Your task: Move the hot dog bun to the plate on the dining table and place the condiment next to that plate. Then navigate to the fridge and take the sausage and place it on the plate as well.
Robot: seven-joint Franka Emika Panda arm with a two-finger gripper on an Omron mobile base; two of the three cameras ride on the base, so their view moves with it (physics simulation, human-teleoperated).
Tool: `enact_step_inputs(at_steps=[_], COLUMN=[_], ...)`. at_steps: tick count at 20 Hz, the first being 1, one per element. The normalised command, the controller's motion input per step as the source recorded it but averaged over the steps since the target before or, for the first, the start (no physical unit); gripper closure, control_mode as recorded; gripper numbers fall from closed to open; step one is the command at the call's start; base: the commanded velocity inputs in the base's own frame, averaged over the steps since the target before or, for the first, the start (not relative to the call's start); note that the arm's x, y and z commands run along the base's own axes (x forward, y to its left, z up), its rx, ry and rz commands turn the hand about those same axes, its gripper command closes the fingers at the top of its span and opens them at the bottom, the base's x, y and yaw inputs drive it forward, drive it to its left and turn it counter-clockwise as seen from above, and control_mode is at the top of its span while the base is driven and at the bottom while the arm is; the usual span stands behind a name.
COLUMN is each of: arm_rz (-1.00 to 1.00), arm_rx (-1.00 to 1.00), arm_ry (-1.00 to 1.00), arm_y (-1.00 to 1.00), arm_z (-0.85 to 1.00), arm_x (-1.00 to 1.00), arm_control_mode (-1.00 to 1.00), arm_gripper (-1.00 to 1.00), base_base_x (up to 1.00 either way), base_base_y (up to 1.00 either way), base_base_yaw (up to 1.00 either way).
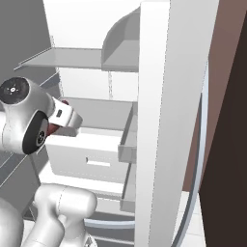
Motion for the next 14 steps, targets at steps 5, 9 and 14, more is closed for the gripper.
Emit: enact_step_inputs(at_steps=[5,9,14], arm_rz=[0.00,0.00,0.00], arm_rx=[-0.05,-0.04,0.00], arm_ry=[-0.08,-0.04,0.00], arm_y=[0.00,0.00,0.00], arm_z=[0.25,0.26,0.00], arm_x=[-0.83,-0.50,0.00], arm_control_mode=[-1.00,-1.00,-1.00], arm_gripper=[1.00,1.00,1.00], base_base_x=[0.00,0.00,0.00], base_base_y=[0.00,0.00,0.00], base_base_yaw=[0.00,0.00,0.00])
